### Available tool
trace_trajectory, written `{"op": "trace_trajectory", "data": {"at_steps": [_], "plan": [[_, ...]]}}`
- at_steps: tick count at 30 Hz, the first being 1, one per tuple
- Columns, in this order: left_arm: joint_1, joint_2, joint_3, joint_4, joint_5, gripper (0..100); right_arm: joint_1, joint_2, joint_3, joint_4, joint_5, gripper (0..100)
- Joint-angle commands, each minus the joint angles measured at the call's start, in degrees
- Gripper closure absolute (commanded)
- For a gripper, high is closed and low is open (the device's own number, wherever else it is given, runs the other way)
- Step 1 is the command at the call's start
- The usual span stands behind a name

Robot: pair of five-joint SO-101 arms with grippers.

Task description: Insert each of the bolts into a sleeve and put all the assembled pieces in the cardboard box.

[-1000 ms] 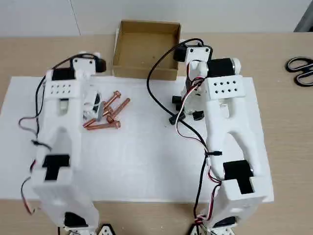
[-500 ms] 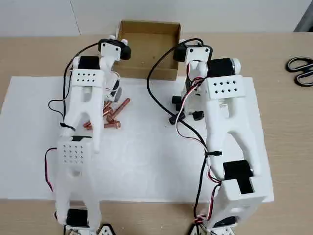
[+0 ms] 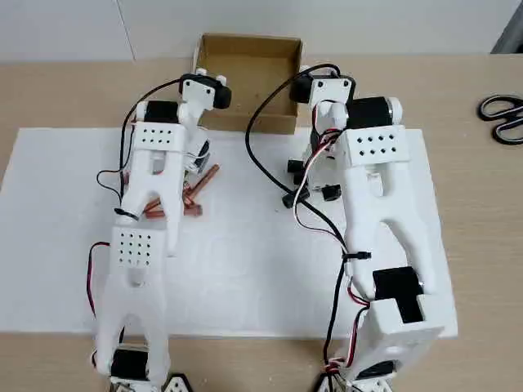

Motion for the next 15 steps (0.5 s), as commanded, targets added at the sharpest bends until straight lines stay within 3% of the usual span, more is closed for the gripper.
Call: {"op": "trace_trajectory", "data": {"at_steps": [1, 10, 15], "plan": [[0.3, 0.3, -1.7, 0.4, 0.2, 99, 0.0, -3.5, -0.3, 1.1, 0.2, 99.5], [1.8, -0.4, -12.5, 3.8, 2.4, 99, 0.3, -3.8, -0.3, 1.1, 0.2, 99.5], [1.8, -7.9, -13.8, 3.8, 5.3, 99, 0.2, -3.9, -0.6, 0.7, 0.4, 99.5]]}}
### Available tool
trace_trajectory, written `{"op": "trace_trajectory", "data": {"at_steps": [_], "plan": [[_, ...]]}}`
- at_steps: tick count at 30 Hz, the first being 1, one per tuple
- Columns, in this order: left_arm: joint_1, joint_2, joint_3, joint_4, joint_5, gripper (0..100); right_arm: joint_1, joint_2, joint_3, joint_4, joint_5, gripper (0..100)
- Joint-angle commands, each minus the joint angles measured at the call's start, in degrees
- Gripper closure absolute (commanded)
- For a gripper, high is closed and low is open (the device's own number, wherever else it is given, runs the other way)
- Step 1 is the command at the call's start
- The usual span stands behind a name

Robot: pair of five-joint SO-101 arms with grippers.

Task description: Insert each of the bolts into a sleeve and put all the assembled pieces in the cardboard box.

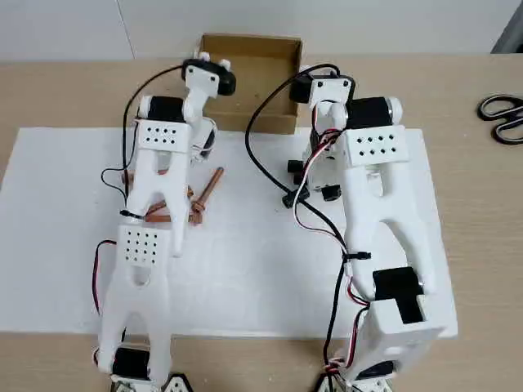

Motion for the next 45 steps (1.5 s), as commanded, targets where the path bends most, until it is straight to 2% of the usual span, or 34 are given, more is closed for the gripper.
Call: {"op": "trace_trajectory", "data": {"at_steps": [1, 7, 14, 18, 23, 28, 30, 34, 36, 40, 43, 45], "plan": [[0.3, -9.6, -2.9, 1.1, 2.4, 99, 0.1, -4.0, -0.6, 0.7, 0.4, 99.5], [-0.1, -24.9, 3.5, 1.2, 6.1, 99, 0.0, -12.4, -0.6, 0.9, 0.4, 99.5], [0.2, -53.5, 24.7, 1.1, 15.6, 99, 0.0, -35.4, -0.3, 0.9, 0.4, 99.5], [0.8, -68.2, 37.4, 1.1, 15.9, 99, 0.2, -45.2, -0.3, 0.9, 0.4, 99.5], [6.9, -80.5, 51.9, -0.6, 16.4, 99, 0.0, -54.5, 1.7, 1.0, 0.4, 99.5], [7.9, -89.2, 60.9, -10.8, 27.7, 99, 0.0, -63.2, 17.1, -1.0, -0.2, 99.5], [8.1, -91.9, 65.1, -14.8, 28.7, 99, 0.0, -67.6, 25.0, -4.4, -1.1, 99.5], [9.2, -96.2, 74.8, -20.6, 29.2, 99, 0.0, -79.3, 42.5, -15.6, -8.3, 99.5], [11.3, -97.9, 79.2, -23.1, 29.2, 99, -0.6, -84.6, 52.5, -23.0, -7.2, 99.5], [15.9, -99.2, 85.6, -31.5, 29.2, 99, -6.5, -93.9, 71.6, -35.1, -3.4, 99.5], [20.6, -99.4, 89.8, -39.3, 29.2, 99, -11.2, -98.4, 81.3, -39.9, -3.6, 99.5], [23.2, -99.6, 91.5, -41.1, 29.2, 99, -12.4, -99.4, 84.4, -40.4, -3.9, 99.5]]}}
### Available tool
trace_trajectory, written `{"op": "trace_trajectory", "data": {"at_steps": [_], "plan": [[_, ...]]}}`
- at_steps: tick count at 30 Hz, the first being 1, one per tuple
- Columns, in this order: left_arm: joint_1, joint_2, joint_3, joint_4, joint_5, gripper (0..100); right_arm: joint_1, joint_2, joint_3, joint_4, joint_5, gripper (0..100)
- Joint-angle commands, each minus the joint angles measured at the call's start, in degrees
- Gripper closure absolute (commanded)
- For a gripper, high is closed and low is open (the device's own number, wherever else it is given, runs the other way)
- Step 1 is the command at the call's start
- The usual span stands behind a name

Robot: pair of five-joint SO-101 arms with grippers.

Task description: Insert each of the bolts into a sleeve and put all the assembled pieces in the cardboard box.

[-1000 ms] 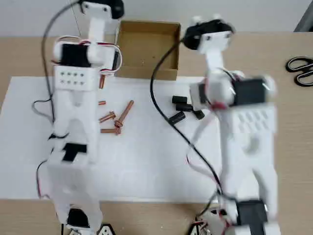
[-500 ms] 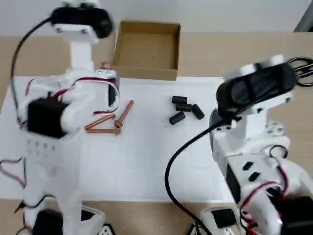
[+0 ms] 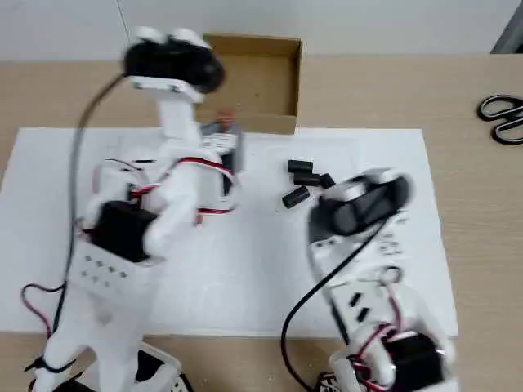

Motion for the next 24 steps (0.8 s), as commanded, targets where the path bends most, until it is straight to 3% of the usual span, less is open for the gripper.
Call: {"op": "trace_trajectory", "data": {"at_steps": [1, 16, 24], "plan": [[4.2, -2.5, 1.2, -4.6, 0.4, 99, -1.9, -2.4, 4.6, -3.1, -0.4, 99.5], [8.0, -6.8, 13.5, -19.7, 14.3, 99, -4.8, -2.9, 4.8, -3.6, -3.1, 99.5], [8.4, -14.5, 23.0, -25.4, 14.2, 99, -4.8, -2.9, 4.7, -3.6, -3.2, 99.5]]}}
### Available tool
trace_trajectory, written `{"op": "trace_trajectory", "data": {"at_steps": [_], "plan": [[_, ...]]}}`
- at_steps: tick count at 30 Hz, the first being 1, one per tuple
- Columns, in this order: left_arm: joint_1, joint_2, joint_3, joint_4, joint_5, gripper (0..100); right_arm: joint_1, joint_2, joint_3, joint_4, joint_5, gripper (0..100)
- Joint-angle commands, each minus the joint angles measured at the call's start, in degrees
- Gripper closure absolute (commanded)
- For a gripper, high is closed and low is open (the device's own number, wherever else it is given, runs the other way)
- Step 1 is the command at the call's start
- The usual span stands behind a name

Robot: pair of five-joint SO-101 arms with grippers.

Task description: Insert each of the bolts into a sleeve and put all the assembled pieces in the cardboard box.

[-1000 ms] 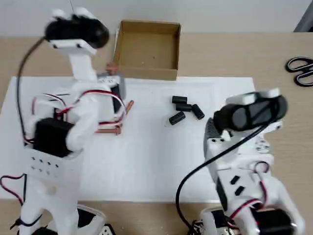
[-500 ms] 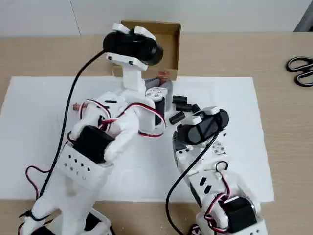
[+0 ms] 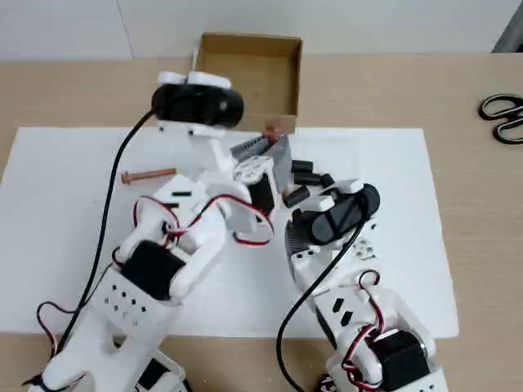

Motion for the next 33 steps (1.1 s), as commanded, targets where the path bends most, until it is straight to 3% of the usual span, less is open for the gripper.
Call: {"op": "trace_trajectory", "data": {"at_steps": [1, 9, 21, 33], "plan": [[1.5, -2.6, 1.3, -3.2, 0.5, 99, -0.1, -0.7, -0.4, -1.5, -0.7, 99.5], [4.6, -2.5, 6.5, -10.7, 0.4, 99, -0.2, -0.7, -0.5, -1.5, -0.7, 99.5], [4.8, -2.5, 9.3, -10.5, 0.4, 99, 0.0, -0.7, -0.6, -1.5, -0.7, 99.5], [8.6, -2.7, 8.8, -4.5, -3.5, 99, 0.0, -0.8, -0.6, -1.5, -0.7, 99.5]]}}
